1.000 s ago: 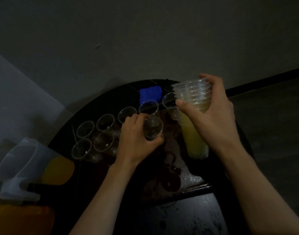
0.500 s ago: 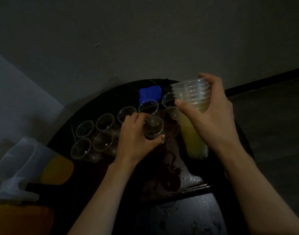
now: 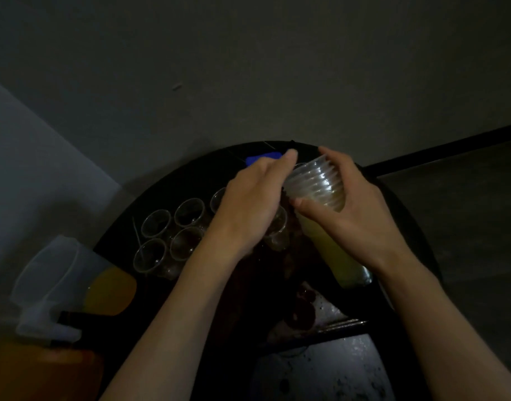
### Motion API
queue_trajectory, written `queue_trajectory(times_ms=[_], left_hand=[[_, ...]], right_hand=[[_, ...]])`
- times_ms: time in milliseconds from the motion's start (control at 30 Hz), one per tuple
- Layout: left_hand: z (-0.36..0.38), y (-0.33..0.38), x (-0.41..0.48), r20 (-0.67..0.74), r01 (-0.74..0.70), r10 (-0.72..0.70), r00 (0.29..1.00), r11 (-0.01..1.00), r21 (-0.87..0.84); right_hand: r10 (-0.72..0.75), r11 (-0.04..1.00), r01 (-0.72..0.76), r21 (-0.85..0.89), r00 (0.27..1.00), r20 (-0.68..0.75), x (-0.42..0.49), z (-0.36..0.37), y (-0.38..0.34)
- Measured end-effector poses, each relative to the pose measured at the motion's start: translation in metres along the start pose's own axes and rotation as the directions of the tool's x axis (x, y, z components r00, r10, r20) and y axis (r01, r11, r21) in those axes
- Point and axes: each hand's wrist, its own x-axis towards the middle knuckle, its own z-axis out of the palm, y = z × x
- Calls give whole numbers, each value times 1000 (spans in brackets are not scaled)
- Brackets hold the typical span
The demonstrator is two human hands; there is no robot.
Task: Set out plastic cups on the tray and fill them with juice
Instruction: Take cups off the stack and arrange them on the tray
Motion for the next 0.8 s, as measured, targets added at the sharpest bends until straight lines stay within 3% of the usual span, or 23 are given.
queue_trajectory(times_ms=[267,367,500,667,800], left_hand=[[3,7,13,-44,37,-35,998,997,62],[5,10,13,-126,-15,37,991,985,174],[-2,13,15,-222,-71,102,970,987,147],[-29,16,18,-417,-168,183,890,983,73],[-29,8,15,-391,-147,206,897,973,176]], right_hand=[[-60,989,63,-134,998,32,-1,-1,1],[-70,987,71,-147,997,16,-1,-3,0],[-69,981,72,-179,997,24,-1,-7,1],[-21,994,1,-110,983,-180,-2,-19,11],[12,999,2,33,909,-416,-1,-28,13]])
